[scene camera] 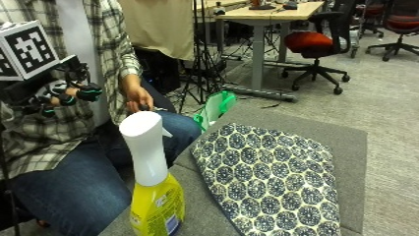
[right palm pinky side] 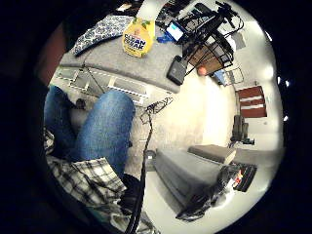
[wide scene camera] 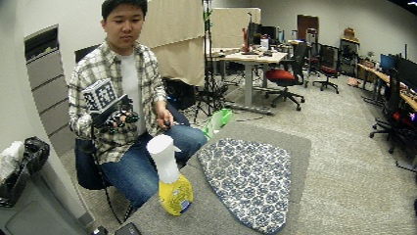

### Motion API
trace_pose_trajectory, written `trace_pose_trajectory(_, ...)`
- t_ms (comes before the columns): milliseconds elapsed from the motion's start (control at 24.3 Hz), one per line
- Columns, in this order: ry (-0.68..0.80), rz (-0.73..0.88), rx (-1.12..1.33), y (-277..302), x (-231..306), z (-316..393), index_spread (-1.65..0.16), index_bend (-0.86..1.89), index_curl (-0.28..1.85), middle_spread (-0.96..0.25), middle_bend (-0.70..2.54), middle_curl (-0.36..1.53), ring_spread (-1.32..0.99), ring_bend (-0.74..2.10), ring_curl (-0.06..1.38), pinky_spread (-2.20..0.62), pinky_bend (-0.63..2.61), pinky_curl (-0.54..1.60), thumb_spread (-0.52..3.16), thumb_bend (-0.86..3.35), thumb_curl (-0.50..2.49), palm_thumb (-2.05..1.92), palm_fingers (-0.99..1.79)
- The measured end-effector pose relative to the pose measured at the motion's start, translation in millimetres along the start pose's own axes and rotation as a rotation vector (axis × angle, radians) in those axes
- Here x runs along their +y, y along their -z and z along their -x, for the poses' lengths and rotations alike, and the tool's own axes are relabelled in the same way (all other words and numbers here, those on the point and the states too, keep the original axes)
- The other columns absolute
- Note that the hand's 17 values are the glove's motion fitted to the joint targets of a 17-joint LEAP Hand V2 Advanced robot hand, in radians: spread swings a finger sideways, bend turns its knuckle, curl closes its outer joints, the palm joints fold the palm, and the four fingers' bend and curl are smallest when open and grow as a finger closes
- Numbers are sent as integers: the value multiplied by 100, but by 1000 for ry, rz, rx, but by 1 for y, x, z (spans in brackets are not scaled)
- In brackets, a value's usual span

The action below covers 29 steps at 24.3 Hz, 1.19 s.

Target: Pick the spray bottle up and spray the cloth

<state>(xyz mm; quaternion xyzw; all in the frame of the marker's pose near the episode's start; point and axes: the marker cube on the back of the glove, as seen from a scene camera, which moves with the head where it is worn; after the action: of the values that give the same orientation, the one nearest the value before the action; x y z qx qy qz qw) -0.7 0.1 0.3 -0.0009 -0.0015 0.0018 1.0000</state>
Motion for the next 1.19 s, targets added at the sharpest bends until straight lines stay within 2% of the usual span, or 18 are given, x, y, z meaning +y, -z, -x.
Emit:
trace_pose_trajectory(206, 2, 0, -1, -1, -2, -2, -25, 26, 13, -5, 16, 6, 9, 21, 6, 14, 39, 10, 65, 27, 15, 45, 20)
trace_pose_trajectory(453, -12, 11, -7, -3, -2, -4, -31, 25, 18, -6, 17, 10, 11, 21, 9, 18, 42, 13, 88, 25, 21, 47, 18)
trace_pose_trajectory(824, -51, 12, -10, -4, -15, -15, -34, 19, 23, -6, 17, 14, 13, 23, 13, 21, 45, 16, 105, 20, 28, 50, 14)
trace_pose_trajectory(1195, -120, -30, -55, 1, -53, -39, -33, 17, 25, -5, 18, 18, 13, 27, 17, 22, 48, 18, 111, 16, 33, 53, 12)
